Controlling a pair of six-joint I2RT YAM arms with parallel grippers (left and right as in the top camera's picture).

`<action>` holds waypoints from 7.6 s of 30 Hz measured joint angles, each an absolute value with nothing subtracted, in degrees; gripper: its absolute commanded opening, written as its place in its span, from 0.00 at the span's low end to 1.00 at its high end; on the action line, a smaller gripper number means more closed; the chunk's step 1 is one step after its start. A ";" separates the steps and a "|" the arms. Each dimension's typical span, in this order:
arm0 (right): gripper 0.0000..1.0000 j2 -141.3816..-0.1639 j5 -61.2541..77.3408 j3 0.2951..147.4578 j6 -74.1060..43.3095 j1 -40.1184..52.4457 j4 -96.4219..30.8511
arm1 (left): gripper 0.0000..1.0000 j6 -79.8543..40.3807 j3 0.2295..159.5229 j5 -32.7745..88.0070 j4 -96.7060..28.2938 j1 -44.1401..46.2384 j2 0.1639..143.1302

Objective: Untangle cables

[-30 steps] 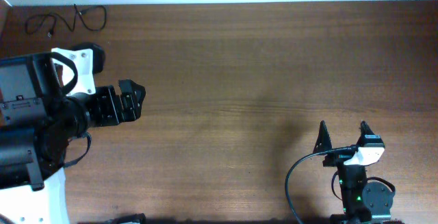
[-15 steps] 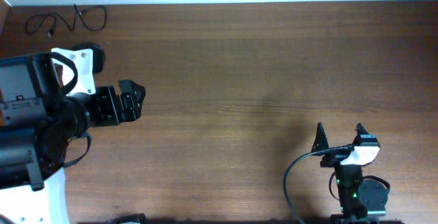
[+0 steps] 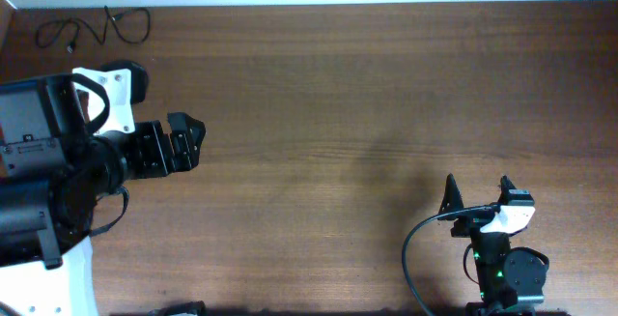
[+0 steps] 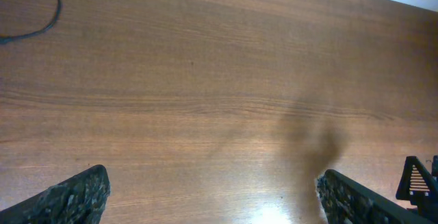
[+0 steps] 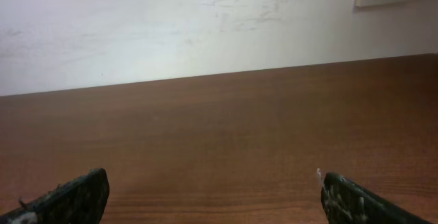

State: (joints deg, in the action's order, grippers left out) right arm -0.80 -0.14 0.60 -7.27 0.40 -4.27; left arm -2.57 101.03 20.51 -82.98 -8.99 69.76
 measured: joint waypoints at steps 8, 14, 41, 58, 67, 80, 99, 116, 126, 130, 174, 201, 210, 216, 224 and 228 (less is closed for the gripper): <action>0.98 -0.80 -0.12 0.60 -7.35 0.40 -4.27 | 0.99 -2.57 101.03 20.51 -82.98 -8.99 69.76; 0.98 -0.80 -0.14 0.60 -7.31 0.40 -4.27 | 0.99 -2.57 101.03 20.51 -82.98 -8.99 69.76; 0.98 -0.80 -0.14 0.60 -7.31 0.40 -4.27 | 0.99 -2.57 101.03 20.51 -82.98 -8.99 69.76; 0.98 -0.80 -0.14 0.60 -0.75 0.40 -4.27 | 0.99 -2.57 101.03 20.51 -82.98 -8.99 69.76; 0.98 -0.80 -0.14 0.60 -0.40 0.40 -4.27 | 0.99 -2.57 101.03 20.51 -82.98 -8.99 69.76; 0.98 -0.80 -0.14 0.60 -0.19 0.40 -4.27 | 0.99 -2.57 101.03 20.51 -82.98 -8.99 69.76; 0.98 -0.80 -0.14 0.60 -0.19 0.40 -4.27 | 0.99 -2.57 101.03 20.51 -82.98 -8.99 69.76; 0.98 -0.80 -0.14 0.60 -0.16 0.40 -4.27 | 0.99 -1.21 96.73 15.59 -83.44 -8.99 63.96; 0.98 -0.80 -0.14 0.60 -0.16 0.40 -4.27 | 0.99 2.24 80.12 12.53 -79.68 -8.99 47.24; 0.98 -0.78 -0.16 0.60 -0.16 0.40 -4.27 | 0.99 2.87 73.82 12.40 -72.23 -8.99 47.18; 0.98 -0.69 -0.14 0.62 -0.16 0.40 -4.29 | 0.99 0.16 0.95 -0.54 -4.73 3.11 0.89; 0.98 -0.69 -0.14 0.62 -0.19 0.40 -4.29 | 0.99 1.80 0.95 -1.93 -4.91 2.13 0.89; 0.98 -0.69 -0.14 0.62 -0.19 0.40 -4.29 | 0.99 2.83 0.95 -1.93 -4.91 2.13 0.89; 0.98 -0.69 -0.14 0.62 -0.16 0.40 -4.29 | 0.99 0.38 0.95 -1.93 -4.89 2.13 0.89; 0.98 -0.69 -0.14 0.62 -0.19 0.40 -4.29 | 0.99 0.16 0.95 -1.74 -4.91 2.13 0.89; 0.98 -0.69 -0.14 0.62 -0.14 0.40 -4.29 | 0.99 0.21 0.95 -1.74 -4.91 2.13 0.89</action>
